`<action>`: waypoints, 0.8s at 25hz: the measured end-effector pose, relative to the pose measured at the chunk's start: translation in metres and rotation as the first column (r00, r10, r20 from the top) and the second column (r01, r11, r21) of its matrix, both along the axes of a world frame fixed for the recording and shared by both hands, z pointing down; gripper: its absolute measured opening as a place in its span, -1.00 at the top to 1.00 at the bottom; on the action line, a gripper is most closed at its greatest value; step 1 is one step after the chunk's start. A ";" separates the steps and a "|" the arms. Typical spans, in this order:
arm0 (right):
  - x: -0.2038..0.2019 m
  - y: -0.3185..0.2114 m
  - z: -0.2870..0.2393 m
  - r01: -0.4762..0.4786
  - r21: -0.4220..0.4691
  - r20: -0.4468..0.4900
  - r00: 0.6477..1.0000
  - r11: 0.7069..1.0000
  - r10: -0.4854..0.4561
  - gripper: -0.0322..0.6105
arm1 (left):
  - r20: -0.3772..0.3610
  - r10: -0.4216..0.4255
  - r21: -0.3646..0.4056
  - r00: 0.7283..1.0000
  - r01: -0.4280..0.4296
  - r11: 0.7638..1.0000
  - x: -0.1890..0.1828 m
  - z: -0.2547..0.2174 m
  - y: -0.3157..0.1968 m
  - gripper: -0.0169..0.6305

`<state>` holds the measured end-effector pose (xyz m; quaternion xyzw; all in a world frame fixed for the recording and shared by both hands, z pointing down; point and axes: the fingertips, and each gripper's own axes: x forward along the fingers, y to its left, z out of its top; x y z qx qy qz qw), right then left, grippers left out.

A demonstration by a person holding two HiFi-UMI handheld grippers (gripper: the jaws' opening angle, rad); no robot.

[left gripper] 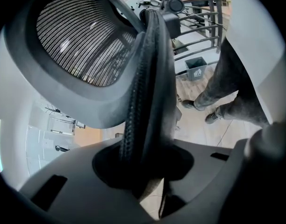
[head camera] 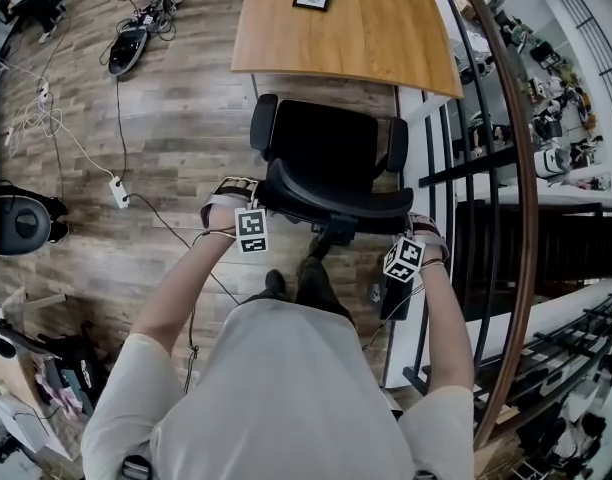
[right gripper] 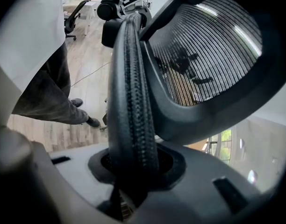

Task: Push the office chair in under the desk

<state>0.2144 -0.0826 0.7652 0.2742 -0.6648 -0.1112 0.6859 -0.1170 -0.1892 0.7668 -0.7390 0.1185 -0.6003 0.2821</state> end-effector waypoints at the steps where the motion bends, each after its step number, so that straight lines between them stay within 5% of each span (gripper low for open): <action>1: 0.002 -0.005 -0.001 0.002 -0.001 0.000 1.000 1.000 -0.002 0.60 | 0.000 -0.003 -0.001 1.000 0.003 1.000 0.002 -0.001 -0.004 0.62; 20: 0.055 -0.128 -0.004 0.053 0.008 0.005 0.999 0.999 -0.053 0.59 | 0.001 -0.059 0.005 0.998 0.059 0.998 0.050 -0.005 -0.113 0.61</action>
